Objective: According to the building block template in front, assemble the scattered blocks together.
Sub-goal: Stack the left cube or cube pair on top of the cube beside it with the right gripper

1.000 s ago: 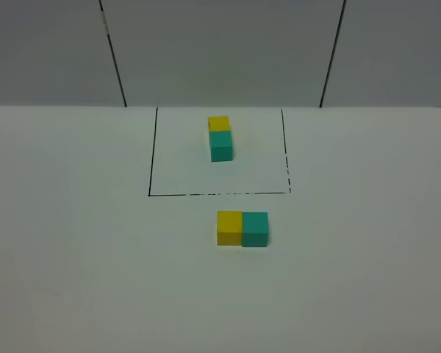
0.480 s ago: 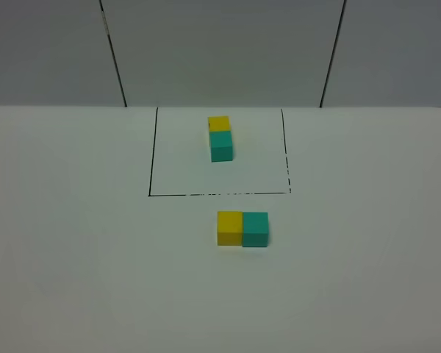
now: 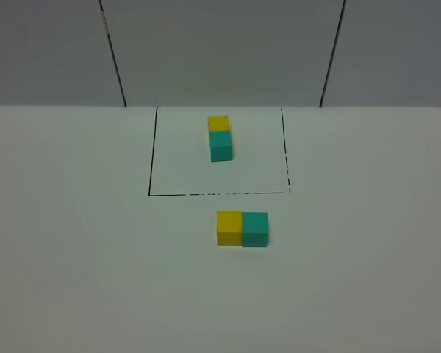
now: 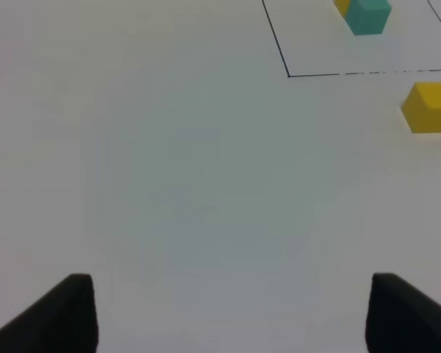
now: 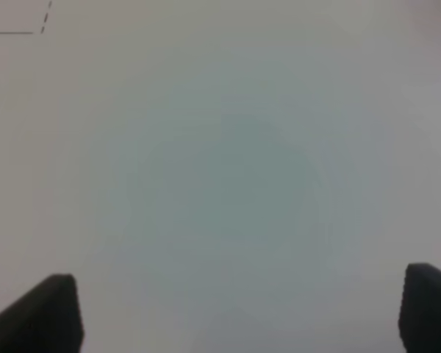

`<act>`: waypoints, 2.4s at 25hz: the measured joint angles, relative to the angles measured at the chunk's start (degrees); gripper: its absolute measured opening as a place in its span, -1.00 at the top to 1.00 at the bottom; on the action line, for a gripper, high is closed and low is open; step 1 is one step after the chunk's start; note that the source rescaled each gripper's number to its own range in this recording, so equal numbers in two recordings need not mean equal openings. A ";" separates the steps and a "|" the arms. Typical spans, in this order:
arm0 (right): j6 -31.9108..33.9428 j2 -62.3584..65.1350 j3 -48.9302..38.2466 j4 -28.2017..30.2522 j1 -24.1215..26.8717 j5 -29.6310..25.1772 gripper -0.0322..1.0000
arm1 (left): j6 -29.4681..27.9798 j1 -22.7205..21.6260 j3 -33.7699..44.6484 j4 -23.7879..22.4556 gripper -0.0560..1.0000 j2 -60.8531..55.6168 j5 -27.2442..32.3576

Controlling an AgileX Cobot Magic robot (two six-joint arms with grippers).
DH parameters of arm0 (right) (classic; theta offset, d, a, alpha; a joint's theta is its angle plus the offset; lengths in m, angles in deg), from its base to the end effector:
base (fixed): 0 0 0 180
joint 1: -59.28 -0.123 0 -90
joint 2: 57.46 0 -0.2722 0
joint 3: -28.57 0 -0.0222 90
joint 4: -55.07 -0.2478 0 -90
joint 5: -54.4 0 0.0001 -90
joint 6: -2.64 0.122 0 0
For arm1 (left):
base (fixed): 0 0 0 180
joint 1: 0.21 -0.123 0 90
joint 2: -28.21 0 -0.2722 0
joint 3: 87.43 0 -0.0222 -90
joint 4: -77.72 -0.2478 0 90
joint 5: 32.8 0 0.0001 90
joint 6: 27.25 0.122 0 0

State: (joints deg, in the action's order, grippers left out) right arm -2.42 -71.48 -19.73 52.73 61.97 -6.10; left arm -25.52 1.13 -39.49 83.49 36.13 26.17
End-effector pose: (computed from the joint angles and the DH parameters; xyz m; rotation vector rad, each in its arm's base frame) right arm 0.0476 0.0021 0.2576 -0.0435 2.1425 -0.0292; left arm 0.0332 -0.0113 0.2671 0.0569 2.0013 -0.1153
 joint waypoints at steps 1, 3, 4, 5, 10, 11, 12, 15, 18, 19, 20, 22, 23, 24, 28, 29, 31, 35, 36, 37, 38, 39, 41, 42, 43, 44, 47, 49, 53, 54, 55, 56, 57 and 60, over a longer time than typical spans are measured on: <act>0.00 0.00 0.00 0.07 -0.49 0.14 -0.57 | 0.00 0.00 0.00 0.00 -0.75 0.00 0.00; 0.00 0.00 0.00 0.18 -0.83 0.42 -0.57 | 0.00 0.00 0.00 0.00 -0.75 0.00 0.00; 0.00 0.00 0.00 0.18 -0.83 0.42 -0.57 | 0.00 0.00 0.00 0.00 -0.75 0.00 0.00; 0.00 0.05 0.00 0.21 -0.83 0.42 -0.57 | 0.00 0.00 0.00 0.00 -0.75 0.00 0.00; 0.00 2.70 -0.32 0.25 -0.83 0.60 -0.57 | 0.07 0.00 0.00 0.00 -0.75 0.00 0.00; 0.00 2.81 -0.40 0.25 -0.83 0.60 -0.57 | 0.07 0.00 0.00 0.00 -0.75 0.00 0.00; 0.00 2.81 -0.39 0.33 -0.83 0.60 -0.57 | 0.07 0.00 0.00 0.00 -0.75 0.00 0.00; 0.00 2.81 -0.39 0.35 -0.83 0.60 -0.57 | 0.07 0.00 0.00 0.00 -0.75 0.00 0.00; 0.00 2.81 -0.39 0.46 -0.83 0.60 -0.57 | 0.07 0.00 0.00 0.00 -0.75 0.00 0.00; 0.00 2.81 -0.39 0.51 -0.83 0.60 -0.57 | 0.07 0.00 0.00 0.00 -0.75 0.00 0.00; 0.00 2.81 -0.39 0.51 -0.83 0.60 -0.57 | 0.07 0.00 0.00 0.00 -0.75 0.00 0.00; 0.23 2.81 -0.39 0.64 -0.83 0.60 -0.57 | 0.07 0.00 0.00 0.00 -0.75 0.00 0.00; 0.48 2.81 -0.39 0.69 -0.83 0.73 -0.57 | 0.07 0.00 0.00 0.00 -0.75 0.00 0.00; 0.88 2.43 -0.24 0.69 -0.83 0.80 -0.57 | 0.07 0.00 0.00 0.00 -0.75 0.00 0.00; 1.68 -6.09 4.08 0.69 -0.83 1.24 -0.60 | 0.07 0.00 0.00 0.00 -0.75 0.00 0.00; 1.03 -10.19 5.60 0.69 -0.83 1.53 -0.61 | 0.07 0.00 0.00 0.00 -0.75 0.00 0.00; -2.20 -19.02 8.35 -0.07 -0.83 2.76 -0.65 | 0.07 0.00 0.00 0.00 -0.75 0.00 0.00; -17.69 -39.90 14.42 -3.29 -1.36 4.93 -0.67 | 0.07 0.00 0.00 0.00 -0.75 0.00 0.00; -22.61 -45.19 16.12 -4.12 -2.46 5.16 -0.68 | 0.07 0.00 0.00 0.00 -0.75 0.00 0.00; -27.13 -50.36 17.60 -4.70 -4.07 5.47 -0.68 | 0.07 0.00 0.00 0.00 -0.75 0.00 0.00; -30.99 -54.67 19.50 -4.71 -6.02 5.91 -0.68 | 0.07 0.00 0.00 0.00 -0.75 0.00 0.00; -33.49 -59.43 21.55 -4.61 -7.81 6.27 -0.68 | 0.07 0.00 0.00 0.00 -0.75 0.00 0.00; -37.09 -67.34 25.55 -2.79 -12.40 6.99 -0.68 | 0.07 0.00 0.00 0.00 -0.75 0.00 0.00; -37.79 -71.18 27.80 -1.07 -14.74 7.53 -0.68 | 0.07 0.00 0.00 0.00 -0.75 0.00 0.00; -38.35 -74.91 29.94 0.74 -16.68 8.08 -0.68 | 0.07 0.00 0.00 0.00 -0.75 0.00 0.00; -38.73 -78.54 32.12 3.16 -18.93 8.73 -0.68 | 0.01 0.00 0.00 0.00 -0.75 0.00 0.00; -39.56 -88.64 38.70 8.80 -24.35 9.27 -0.69 | 0.01 0.00 0.00 0.00 -0.75 0.00 0.00; -40.98 -94.66 43.35 9.87 -27.27 8.58 -0.69 | 0.01 0.00 0.00 0.00 -0.75 0.00 0.00; -45.42 -104.77 53.76 6.62 -31.10 6.19 -0.69 | 0.01 0.00 0.00 0.00 -0.75 0.00 0.00; -46.44 -106.79 56.39 5.38 -31.82 5.82 -0.69 | 0.01 0.00 0.00 0.00 -0.75 0.00 0.00; -47.17 -108.25 58.46 3.97 -32.43 5.48 -0.69 | 0.01 0.00 0.00 0.00 -0.75 0.00 0.00; -47.63 -109.80 60.74 2.92 -33.02 5.34 -0.69 | 0.01 0.00 0.00 0.00 -0.75 0.00 0.00; -47.82 -111.06 62.71 2.35 -33.49 5.14 -0.69 | 0.01 0.00 0.00 0.00 -0.75 0.00 0.00; -48.05 -113.35 65.81 1.01 -34.97 4.96 -0.69 | 0.01 0.00 0.00 0.00 -0.75 0.00 0.00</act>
State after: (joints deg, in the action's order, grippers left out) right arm -50.47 -184.83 46.08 53.74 27.01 -1.14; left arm -25.51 1.13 -39.49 83.49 36.13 26.17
